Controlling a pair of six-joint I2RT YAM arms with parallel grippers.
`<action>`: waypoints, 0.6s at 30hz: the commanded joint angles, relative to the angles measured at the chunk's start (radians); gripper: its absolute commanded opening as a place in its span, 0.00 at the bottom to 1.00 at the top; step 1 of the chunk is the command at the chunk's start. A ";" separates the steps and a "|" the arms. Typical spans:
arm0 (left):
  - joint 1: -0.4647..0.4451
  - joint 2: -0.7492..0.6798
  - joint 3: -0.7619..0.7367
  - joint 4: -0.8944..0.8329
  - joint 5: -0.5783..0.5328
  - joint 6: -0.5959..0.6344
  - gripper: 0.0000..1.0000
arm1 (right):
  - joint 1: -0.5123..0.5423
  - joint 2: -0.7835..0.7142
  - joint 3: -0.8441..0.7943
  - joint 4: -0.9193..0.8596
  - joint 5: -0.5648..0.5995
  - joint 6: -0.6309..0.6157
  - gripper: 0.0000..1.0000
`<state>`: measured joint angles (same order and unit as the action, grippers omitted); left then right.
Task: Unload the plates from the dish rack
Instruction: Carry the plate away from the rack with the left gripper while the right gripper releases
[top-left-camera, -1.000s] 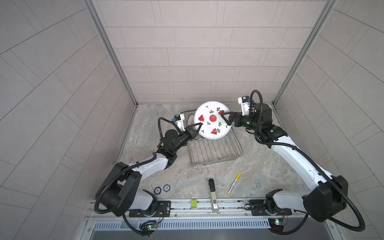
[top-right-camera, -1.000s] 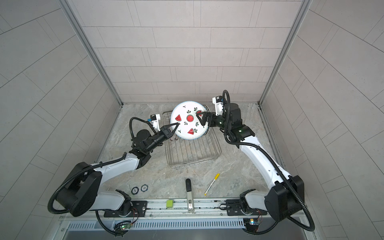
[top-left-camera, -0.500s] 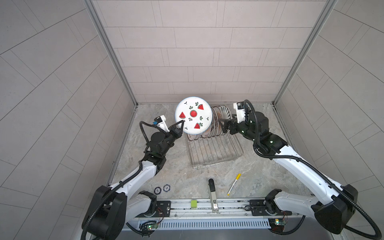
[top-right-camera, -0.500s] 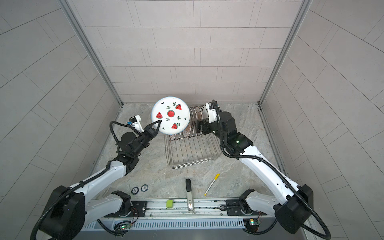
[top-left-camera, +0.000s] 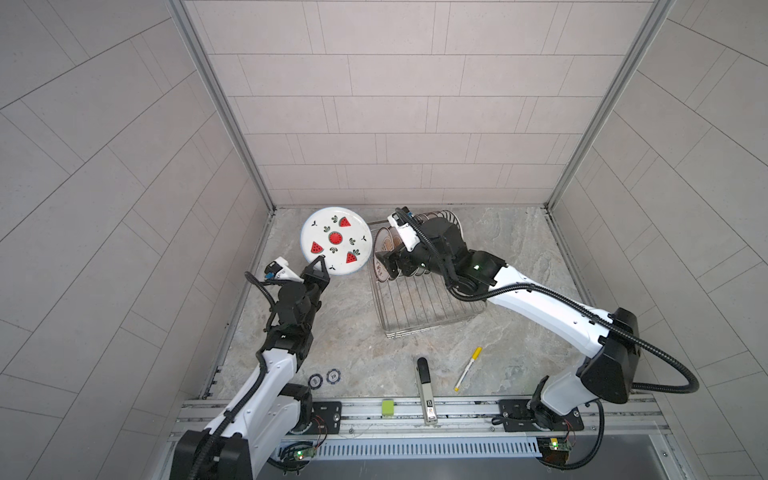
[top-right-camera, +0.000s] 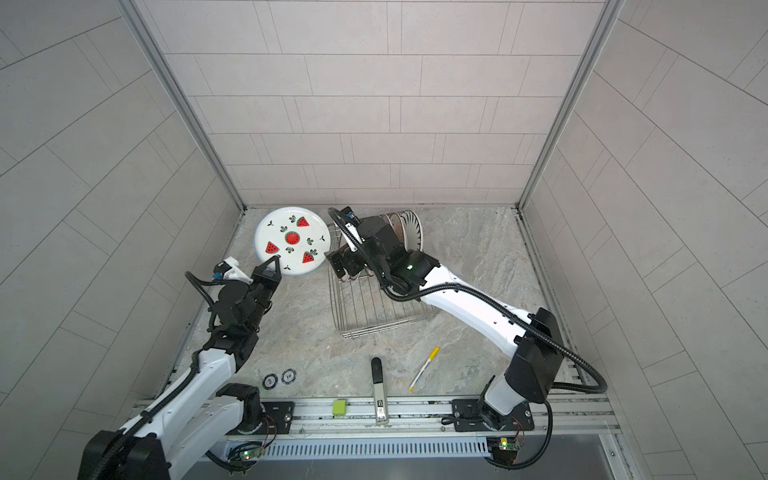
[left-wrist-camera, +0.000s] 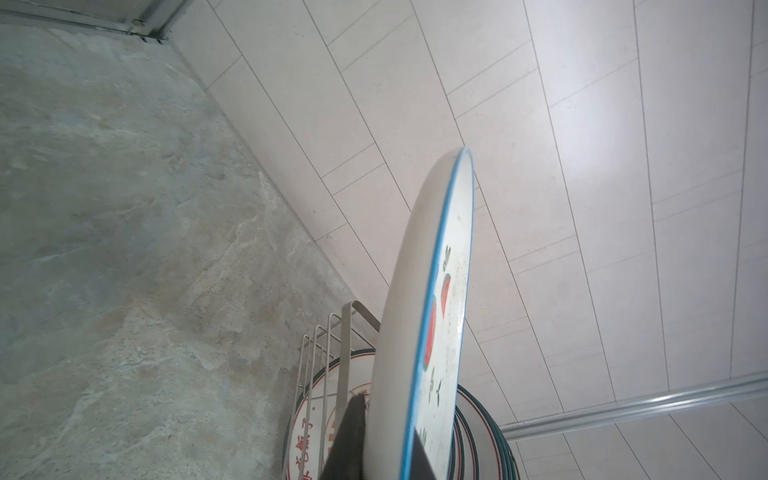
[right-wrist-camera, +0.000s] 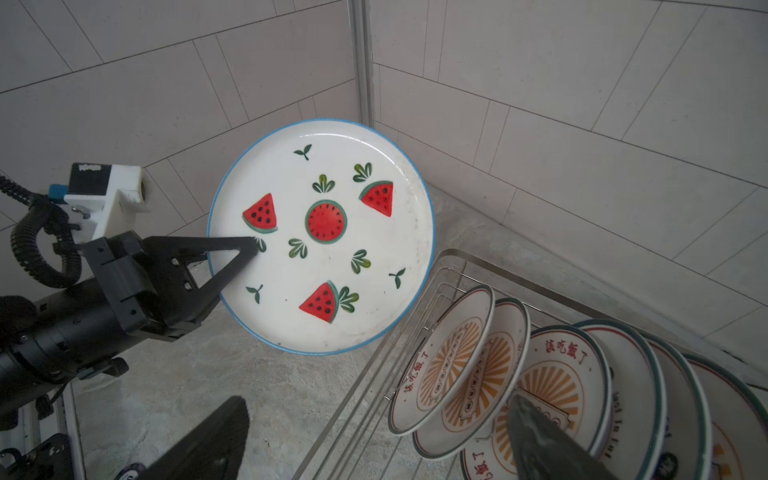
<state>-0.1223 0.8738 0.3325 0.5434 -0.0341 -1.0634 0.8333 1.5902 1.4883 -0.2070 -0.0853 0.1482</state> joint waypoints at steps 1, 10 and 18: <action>0.036 -0.023 -0.008 0.100 -0.062 -0.087 0.00 | 0.031 0.069 0.092 -0.071 0.013 -0.043 0.98; 0.076 0.051 -0.030 0.096 -0.136 -0.174 0.00 | 0.074 0.280 0.296 -0.172 0.005 -0.062 0.97; 0.090 0.194 -0.001 0.121 -0.143 -0.208 0.00 | 0.082 0.410 0.416 -0.223 -0.038 -0.059 0.96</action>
<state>-0.0406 1.0515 0.2874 0.5049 -0.1432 -1.2270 0.9089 1.9774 1.8645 -0.3923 -0.0978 0.1051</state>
